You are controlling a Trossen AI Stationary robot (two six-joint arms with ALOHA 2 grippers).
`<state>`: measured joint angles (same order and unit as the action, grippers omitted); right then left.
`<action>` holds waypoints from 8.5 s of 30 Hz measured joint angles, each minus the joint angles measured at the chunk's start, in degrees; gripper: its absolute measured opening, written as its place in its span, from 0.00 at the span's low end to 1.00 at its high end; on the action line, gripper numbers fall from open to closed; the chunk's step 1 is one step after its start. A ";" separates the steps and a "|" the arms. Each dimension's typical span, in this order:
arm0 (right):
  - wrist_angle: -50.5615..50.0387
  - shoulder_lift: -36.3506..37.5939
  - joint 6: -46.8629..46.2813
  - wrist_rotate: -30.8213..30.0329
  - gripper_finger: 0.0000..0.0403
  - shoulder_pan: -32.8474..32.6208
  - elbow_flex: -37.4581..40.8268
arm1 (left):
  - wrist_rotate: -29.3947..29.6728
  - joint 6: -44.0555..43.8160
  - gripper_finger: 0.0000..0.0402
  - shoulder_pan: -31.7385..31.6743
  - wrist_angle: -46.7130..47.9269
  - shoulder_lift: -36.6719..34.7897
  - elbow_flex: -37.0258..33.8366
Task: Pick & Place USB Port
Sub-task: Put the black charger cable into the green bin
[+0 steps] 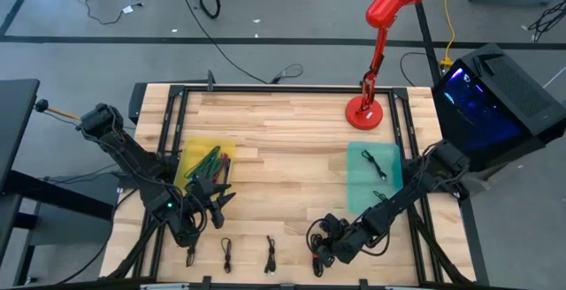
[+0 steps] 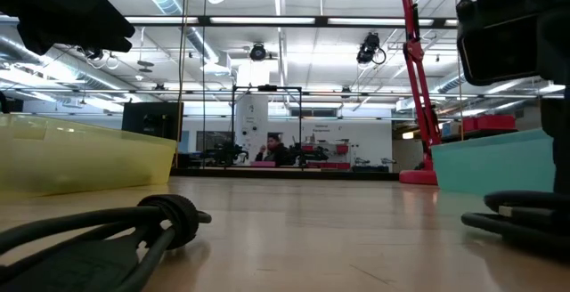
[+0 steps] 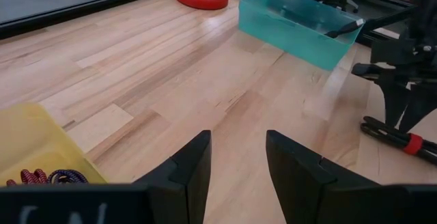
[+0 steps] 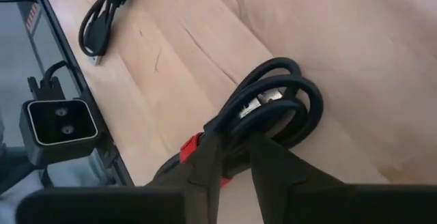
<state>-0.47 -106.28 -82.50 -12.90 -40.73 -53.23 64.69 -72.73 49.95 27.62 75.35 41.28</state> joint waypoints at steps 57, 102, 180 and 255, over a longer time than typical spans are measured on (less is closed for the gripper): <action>-74.75 42.62 -10.45 -7.63 0.08 18.05 0.26 | 0.17 0.01 0.37 -0.02 0.00 0.00 0.00; -31.76 27.76 31.41 -15.18 0.25 15.78 0.17 | -45.28 -47.29 0.32 14.40 20.59 6.87 15.81; -28.72 27.82 30.97 -20.82 0.25 15.78 0.24 | -43.21 -45.21 0.01 15.39 26.33 25.90 24.49; 24.50 19.87 70.09 -0.81 0.25 16.78 0.26 | 1.29 57.73 0.01 -17.81 -0.18 16.88 45.32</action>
<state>24.04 -86.41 -12.40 -13.71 -23.95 -52.97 65.97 -15.00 32.15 27.43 92.24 86.60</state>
